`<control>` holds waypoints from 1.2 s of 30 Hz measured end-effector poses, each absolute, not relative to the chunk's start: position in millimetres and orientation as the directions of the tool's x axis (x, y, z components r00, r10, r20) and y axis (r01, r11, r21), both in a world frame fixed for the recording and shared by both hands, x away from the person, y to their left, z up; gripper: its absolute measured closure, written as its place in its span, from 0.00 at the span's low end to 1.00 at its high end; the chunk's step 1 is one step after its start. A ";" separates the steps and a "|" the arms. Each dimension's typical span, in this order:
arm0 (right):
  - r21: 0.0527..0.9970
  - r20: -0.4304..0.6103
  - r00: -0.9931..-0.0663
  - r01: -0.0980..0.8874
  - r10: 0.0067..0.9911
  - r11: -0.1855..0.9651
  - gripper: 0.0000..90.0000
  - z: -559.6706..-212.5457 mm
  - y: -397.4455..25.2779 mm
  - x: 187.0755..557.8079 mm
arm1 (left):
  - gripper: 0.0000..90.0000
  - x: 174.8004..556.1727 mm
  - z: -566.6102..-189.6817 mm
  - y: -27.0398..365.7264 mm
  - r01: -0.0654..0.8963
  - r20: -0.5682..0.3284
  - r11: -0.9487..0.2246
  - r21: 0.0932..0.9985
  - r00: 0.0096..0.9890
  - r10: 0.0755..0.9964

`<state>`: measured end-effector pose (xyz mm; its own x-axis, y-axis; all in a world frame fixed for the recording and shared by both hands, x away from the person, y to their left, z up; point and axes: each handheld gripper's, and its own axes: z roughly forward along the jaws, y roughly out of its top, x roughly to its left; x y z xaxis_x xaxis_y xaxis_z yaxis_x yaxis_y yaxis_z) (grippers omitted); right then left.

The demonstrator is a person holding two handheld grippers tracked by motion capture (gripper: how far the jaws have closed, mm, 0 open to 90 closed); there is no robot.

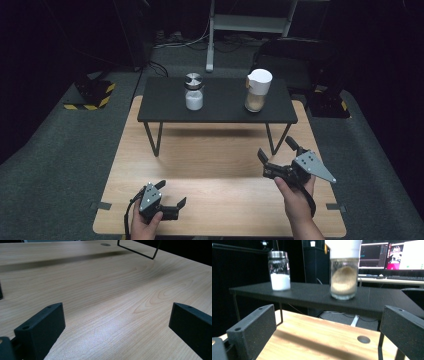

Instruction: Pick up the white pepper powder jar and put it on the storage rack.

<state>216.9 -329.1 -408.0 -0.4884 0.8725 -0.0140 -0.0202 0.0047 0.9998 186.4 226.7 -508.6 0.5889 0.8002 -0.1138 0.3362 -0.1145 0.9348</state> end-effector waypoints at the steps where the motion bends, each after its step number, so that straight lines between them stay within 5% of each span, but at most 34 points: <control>1: 1.000 -0.010 -0.491 -0.016 0.871 0.003 0.00 -410.4 -330.6 214.4 | 0.01 186.3 -508.6 226.7 0.336 -0.114 -0.114 0.935 0.589 0.800; 36: 0.976 0.040 -0.426 0.210 0.904 0.055 0.00 -476.1 -355.2 170.3 | 0.01 184.9 -508.5 225.5 0.332 -0.108 -0.119 0.936 0.591 0.799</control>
<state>170.3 -355.2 -476.1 -0.4256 0.9040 0.0403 0.2101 0.0554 0.9761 184.9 225.5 -508.5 0.5910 0.7994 -0.1079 0.3323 -0.1194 0.9356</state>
